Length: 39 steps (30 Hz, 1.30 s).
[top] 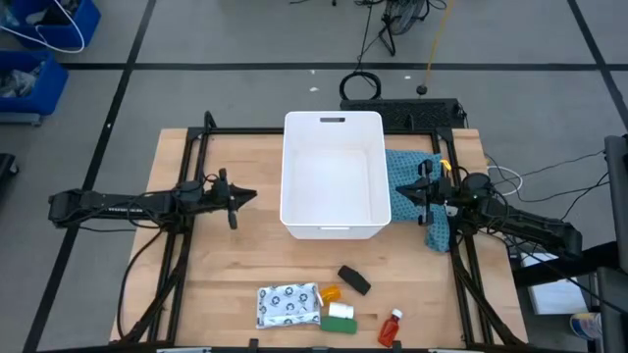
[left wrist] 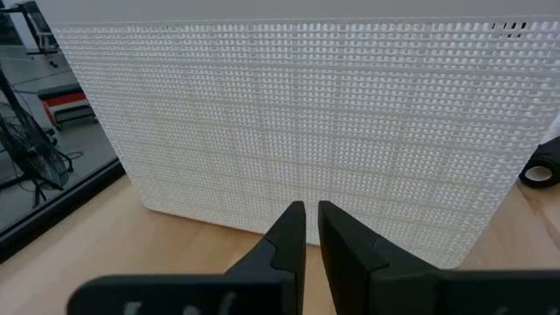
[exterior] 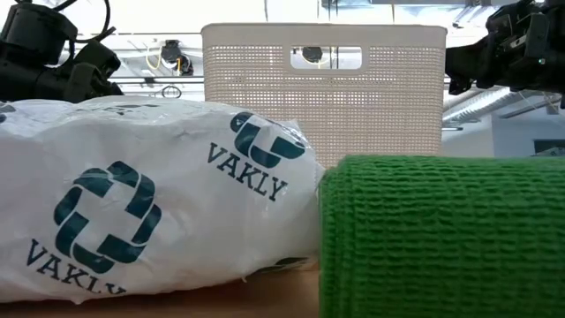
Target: Pick & place medical supplies in basket/bin
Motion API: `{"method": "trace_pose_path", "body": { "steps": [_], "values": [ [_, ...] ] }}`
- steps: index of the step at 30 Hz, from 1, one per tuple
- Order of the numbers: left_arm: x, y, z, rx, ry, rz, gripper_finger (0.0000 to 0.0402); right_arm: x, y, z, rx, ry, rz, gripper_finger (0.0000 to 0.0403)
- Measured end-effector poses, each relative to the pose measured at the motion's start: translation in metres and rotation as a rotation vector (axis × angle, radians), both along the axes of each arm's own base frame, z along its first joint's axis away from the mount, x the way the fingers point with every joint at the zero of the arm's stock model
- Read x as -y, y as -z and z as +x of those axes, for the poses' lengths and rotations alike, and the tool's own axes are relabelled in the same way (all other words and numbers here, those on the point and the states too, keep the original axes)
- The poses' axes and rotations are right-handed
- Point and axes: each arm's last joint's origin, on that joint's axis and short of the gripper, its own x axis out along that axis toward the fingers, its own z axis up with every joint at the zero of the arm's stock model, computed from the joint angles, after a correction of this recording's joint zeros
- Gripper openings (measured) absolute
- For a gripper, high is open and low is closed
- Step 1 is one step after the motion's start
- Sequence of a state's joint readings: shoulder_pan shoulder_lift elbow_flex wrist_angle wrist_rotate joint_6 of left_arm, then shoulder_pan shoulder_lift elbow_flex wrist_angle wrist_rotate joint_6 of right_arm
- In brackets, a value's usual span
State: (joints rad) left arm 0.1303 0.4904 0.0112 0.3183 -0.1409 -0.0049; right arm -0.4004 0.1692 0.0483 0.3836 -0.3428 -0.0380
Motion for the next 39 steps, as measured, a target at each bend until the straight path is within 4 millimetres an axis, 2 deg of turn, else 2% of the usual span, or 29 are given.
{"method": "trace_pose_path", "body": {
  "steps": [17,22,25,30,39],
  "values": [
    [0.0000,0.0001,0.0000,-0.001,0.000,0.001,0.0037,0.0000,0.0000,0.0000,0.000,0.000,0.000,0.0000],
    [-0.0005,0.0000,-0.0001,-0.057,0.015,0.198,0.0037,0.0000,0.0000,0.0000,0.000,0.000,0.000,0.0000],
    [-0.0005,0.0001,-0.0002,-0.068,0.022,0.237,0.0037,0.0000,-0.0002,0.0000,0.002,0.000,-0.001,0.0000],
    [-0.0005,0.0000,-0.0001,-0.056,0.016,0.197,0.0037,0.0000,-0.0003,0.0000,0.003,0.000,-0.001,0.0000],
    [0.0004,-0.0065,0.0009,0.088,0.007,-0.064,0.0037,-0.0001,-0.0008,-0.0002,0.008,0.000,-0.004,0.0000]
  ]
}}
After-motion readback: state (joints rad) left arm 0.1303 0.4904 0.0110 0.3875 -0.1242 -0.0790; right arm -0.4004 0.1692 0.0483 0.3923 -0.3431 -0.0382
